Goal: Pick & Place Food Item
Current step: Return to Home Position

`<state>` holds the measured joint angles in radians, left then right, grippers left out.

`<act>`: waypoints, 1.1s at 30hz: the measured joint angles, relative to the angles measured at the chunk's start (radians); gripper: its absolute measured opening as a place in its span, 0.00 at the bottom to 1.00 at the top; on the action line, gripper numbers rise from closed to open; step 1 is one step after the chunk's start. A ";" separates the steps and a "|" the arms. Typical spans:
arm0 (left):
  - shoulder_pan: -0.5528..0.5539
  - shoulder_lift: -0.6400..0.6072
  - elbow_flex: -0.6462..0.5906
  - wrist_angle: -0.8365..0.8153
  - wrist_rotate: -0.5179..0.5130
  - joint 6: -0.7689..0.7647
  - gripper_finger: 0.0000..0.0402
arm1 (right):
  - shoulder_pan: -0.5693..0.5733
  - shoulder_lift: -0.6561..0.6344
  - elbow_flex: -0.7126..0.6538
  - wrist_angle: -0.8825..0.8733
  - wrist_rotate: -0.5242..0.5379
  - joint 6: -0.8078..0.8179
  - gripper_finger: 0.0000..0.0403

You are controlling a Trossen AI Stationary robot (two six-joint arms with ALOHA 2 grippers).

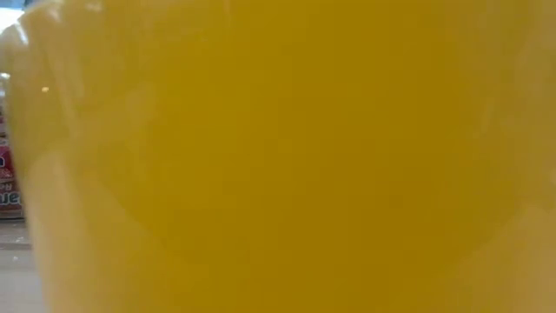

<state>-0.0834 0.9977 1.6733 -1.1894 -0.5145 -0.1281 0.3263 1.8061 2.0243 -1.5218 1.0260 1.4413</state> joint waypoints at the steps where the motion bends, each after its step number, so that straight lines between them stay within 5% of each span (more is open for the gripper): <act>1: 0.000 -0.005 0.000 0.000 -0.011 0.000 0.66 | 0.015 -0.035 0.000 -0.042 -0.001 -0.017 0.40; 11: 0.000 -0.045 -0.022 0.011 -0.070 -0.087 0.66 | 0.121 -0.399 -0.043 -0.044 -0.030 -0.533 0.39; 16: 0.000 -0.115 -0.193 0.124 -0.116 -0.206 0.66 | 0.124 -0.586 -0.168 -0.038 -0.026 -0.599 0.39; 23: 0.000 -0.205 -0.613 0.682 -0.105 -0.141 0.66 | 0.153 -0.852 -0.550 0.199 -0.022 -0.625 0.39; 28: 0.000 -0.182 -0.873 1.205 -0.032 -0.111 0.66 | 0.187 -1.041 -0.924 0.601 -0.054 -0.703 0.39; 33: 0.001 -0.103 -0.999 1.455 0.026 -0.105 0.66 | 0.187 -1.178 -1.237 1.084 -0.173 -0.846 0.39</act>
<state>-0.0826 0.8945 0.6746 0.2659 -0.4890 -0.2329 0.5137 0.6277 0.7875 -0.4376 0.8534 0.5955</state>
